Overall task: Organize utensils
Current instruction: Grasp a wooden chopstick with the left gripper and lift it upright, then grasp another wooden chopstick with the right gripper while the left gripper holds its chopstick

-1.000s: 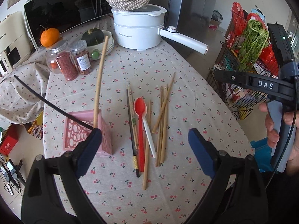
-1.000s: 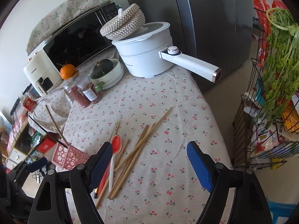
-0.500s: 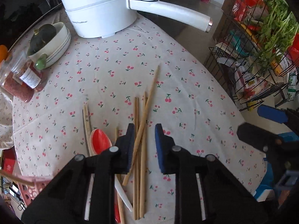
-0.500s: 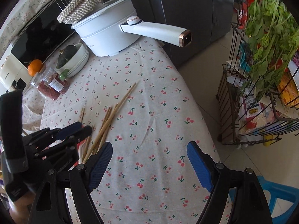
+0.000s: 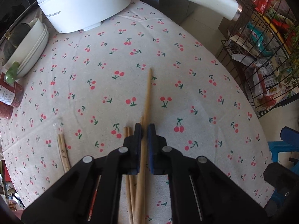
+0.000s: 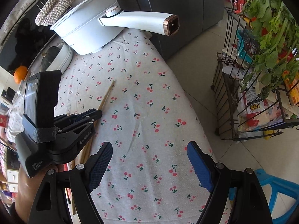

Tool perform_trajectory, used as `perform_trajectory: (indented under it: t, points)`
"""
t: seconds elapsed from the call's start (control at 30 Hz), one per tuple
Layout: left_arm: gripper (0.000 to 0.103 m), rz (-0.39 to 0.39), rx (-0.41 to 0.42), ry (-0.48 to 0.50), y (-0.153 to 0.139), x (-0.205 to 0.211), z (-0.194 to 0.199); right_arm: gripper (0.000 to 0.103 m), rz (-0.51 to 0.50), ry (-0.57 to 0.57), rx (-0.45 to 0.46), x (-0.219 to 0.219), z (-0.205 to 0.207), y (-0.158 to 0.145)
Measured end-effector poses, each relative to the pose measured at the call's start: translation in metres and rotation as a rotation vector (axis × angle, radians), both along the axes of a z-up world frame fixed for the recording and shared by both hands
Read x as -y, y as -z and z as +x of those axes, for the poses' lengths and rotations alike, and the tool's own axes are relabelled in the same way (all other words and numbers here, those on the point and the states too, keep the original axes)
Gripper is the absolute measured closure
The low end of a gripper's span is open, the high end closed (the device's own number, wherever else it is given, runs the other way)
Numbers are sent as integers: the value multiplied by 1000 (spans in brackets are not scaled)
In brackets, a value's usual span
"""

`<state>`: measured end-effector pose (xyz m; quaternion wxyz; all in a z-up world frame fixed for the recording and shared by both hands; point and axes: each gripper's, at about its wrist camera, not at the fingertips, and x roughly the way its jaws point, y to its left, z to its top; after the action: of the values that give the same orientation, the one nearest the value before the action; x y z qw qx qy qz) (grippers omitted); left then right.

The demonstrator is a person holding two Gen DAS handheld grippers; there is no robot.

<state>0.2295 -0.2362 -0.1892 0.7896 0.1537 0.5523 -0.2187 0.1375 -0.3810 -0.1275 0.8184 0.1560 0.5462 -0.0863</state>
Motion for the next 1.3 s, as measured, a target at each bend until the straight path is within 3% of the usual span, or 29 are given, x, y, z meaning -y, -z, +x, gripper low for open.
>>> perform_trajectory:
  t: [0.2, 0.63, 1.0, 1.1, 1.17, 1.3]
  points:
    - [96, -31, 45, -16, -17, -19, -10, 20, -3, -12, 6, -6, 1, -2]
    - [96, -195, 120, -34, -97, -92, -71, 20, -18, -41, 30, -24, 4, -4]
    - [96, -312, 165, -89, -121, -174, -122, 22, 50, -81, -24, -64, 34, 35]
    - [96, -319, 156, -112, -116, -190, -128, 36, 71, -103, -35, -78, 42, 45]
    - [96, -327, 142, -123, -113, -196, -127, 50, 74, -124, -47, -88, 46, 51]
    - [96, -336, 141, -128, -115, -207, -132, 61, 77, -147, -60, -102, 52, 58]
